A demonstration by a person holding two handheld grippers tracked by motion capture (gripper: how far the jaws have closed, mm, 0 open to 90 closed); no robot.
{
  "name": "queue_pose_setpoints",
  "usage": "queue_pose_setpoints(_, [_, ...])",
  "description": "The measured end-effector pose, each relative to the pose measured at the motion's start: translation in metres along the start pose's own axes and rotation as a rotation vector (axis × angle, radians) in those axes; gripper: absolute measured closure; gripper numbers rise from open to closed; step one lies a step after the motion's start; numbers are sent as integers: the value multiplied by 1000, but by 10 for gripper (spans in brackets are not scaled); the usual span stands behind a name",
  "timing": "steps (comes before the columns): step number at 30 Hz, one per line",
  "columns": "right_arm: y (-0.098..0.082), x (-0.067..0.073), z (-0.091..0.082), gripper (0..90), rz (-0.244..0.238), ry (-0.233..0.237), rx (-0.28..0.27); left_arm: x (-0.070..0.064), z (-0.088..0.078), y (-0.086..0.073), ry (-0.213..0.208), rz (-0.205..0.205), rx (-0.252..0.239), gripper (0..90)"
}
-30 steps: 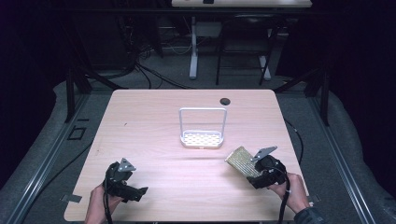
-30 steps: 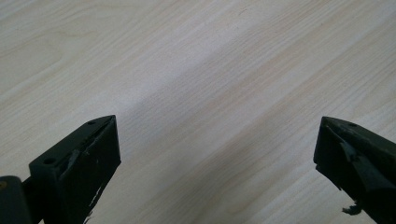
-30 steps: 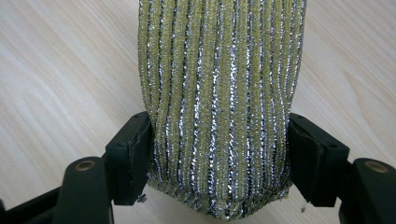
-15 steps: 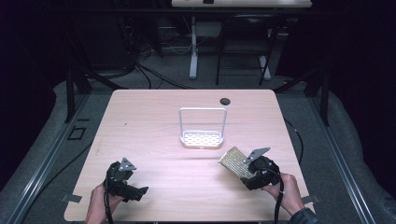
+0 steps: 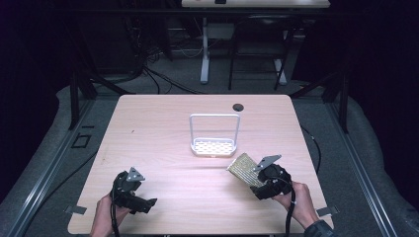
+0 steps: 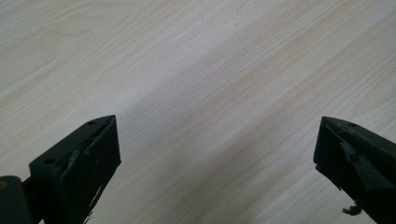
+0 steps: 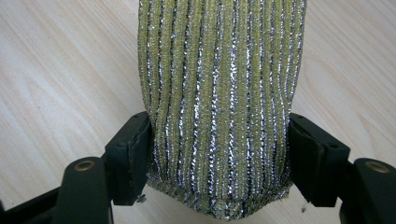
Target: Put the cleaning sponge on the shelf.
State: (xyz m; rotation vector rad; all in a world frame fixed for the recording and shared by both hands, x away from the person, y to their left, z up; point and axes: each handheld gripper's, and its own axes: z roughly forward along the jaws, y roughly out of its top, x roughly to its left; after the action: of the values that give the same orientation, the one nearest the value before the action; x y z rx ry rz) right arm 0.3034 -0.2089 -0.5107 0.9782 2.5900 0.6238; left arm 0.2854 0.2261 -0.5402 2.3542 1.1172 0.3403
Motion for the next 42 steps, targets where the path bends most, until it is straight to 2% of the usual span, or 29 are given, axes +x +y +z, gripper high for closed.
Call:
queue_pose_setpoints(9, [8, 2, 2, 299, 9, -18, -6, 1, 1, 0, 4, -11, 3, 4])
queue_pose_setpoints(19, [20, 8, 4, 299, 2, -16, -29, 0, 2, 1, 3, 0, 6, 3])
queue_pose_setpoints(26, [32, 12, 12, 299, -5, -16, -16, -2, 1, 0, -6, 10, 8, 3])
queue_pose_setpoints(42, [55, 7, 22, 299, 3, -18, -39, -1, 4, 1, -6, 15, 13, 4])
